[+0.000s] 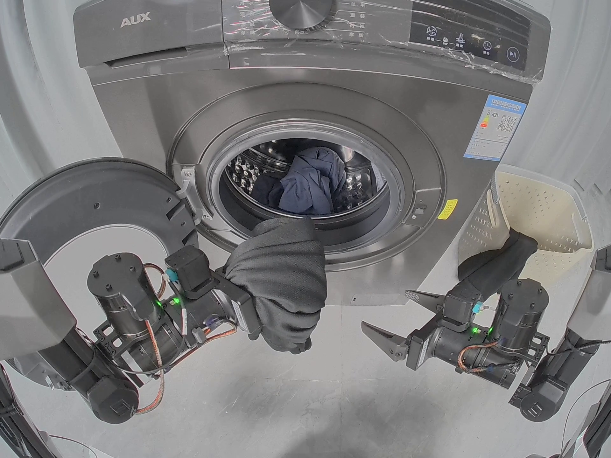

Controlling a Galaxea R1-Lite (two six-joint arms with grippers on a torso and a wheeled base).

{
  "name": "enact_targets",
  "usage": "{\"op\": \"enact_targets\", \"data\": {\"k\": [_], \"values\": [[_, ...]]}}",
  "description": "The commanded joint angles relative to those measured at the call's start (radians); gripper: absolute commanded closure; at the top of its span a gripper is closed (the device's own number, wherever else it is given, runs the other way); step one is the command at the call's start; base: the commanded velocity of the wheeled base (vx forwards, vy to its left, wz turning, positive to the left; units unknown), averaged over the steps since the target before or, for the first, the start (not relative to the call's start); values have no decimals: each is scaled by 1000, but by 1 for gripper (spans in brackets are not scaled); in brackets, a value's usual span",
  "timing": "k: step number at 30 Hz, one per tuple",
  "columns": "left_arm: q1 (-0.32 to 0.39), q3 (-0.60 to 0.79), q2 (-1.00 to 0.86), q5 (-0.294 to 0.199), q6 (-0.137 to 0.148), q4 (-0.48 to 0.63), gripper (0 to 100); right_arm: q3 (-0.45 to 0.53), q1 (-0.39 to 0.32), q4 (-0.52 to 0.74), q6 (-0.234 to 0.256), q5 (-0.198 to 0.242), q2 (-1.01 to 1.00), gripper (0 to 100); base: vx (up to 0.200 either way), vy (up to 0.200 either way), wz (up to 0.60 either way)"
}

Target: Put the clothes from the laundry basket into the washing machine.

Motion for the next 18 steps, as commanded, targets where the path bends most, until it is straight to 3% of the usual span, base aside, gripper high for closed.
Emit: {"op": "enact_targets", "data": {"k": [1, 13, 18], "values": [[-4, -3, 14, 0, 1, 0, 100, 0, 1, -1, 1, 1, 0, 0, 200, 0, 0], [-17, -12, 41, 1, 11, -2, 100, 0, 15, -1, 1, -1, -5, 0, 200, 0, 0], [-61, -29, 89, 9, 17, 0, 100, 0, 19, -1, -1, -2, -11, 0, 0, 0, 0]]}}
